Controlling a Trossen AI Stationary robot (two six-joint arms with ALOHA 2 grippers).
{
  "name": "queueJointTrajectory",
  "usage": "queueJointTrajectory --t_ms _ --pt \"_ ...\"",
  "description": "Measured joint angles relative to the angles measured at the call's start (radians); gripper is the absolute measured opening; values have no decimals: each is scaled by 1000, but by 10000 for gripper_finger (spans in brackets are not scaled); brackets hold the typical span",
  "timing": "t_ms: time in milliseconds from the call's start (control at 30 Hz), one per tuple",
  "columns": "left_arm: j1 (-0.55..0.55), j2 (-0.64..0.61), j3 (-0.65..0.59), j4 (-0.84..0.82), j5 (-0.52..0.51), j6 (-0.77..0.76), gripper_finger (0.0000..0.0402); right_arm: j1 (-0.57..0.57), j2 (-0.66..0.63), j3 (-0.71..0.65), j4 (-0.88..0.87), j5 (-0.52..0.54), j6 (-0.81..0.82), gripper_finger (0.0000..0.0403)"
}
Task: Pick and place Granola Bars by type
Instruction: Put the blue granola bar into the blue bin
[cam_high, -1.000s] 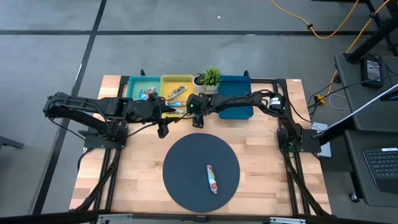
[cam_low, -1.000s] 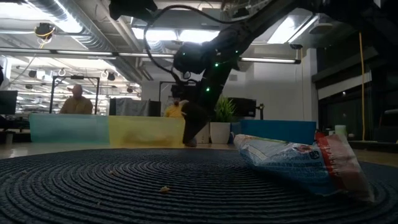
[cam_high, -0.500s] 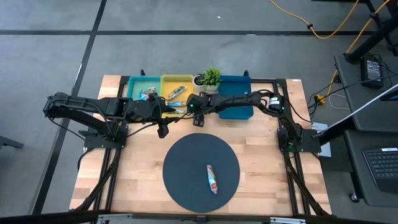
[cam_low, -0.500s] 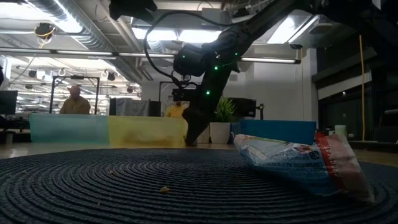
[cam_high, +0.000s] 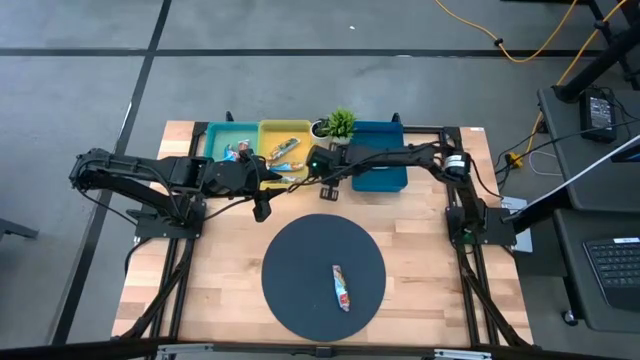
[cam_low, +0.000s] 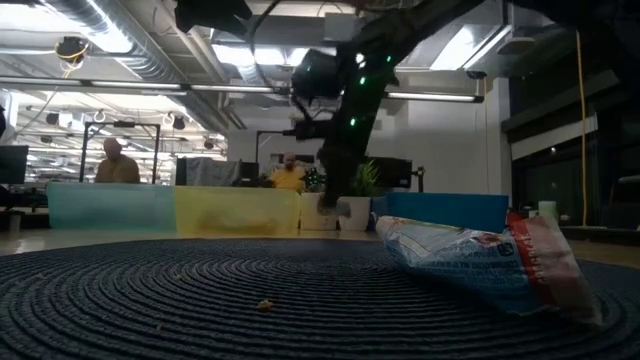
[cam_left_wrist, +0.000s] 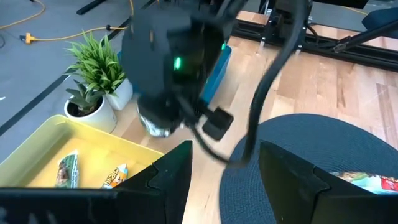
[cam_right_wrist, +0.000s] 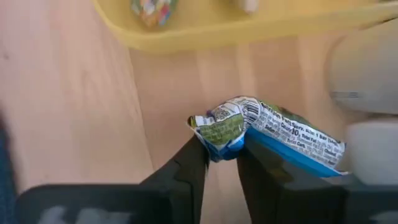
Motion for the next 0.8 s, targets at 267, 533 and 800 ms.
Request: queueJointTrajectory --t_ms 267,533,800 --pt "0 0 0 0 -1 0 173 -1 -205 0 -59 -15 -5 79" --pt "0 0 0 1 -1 0 173 -3 -427 1 -103 -199 -123 78" --pt "0 0 0 2 0 0 173 -8 -568 1 -117 -566 -213 78"
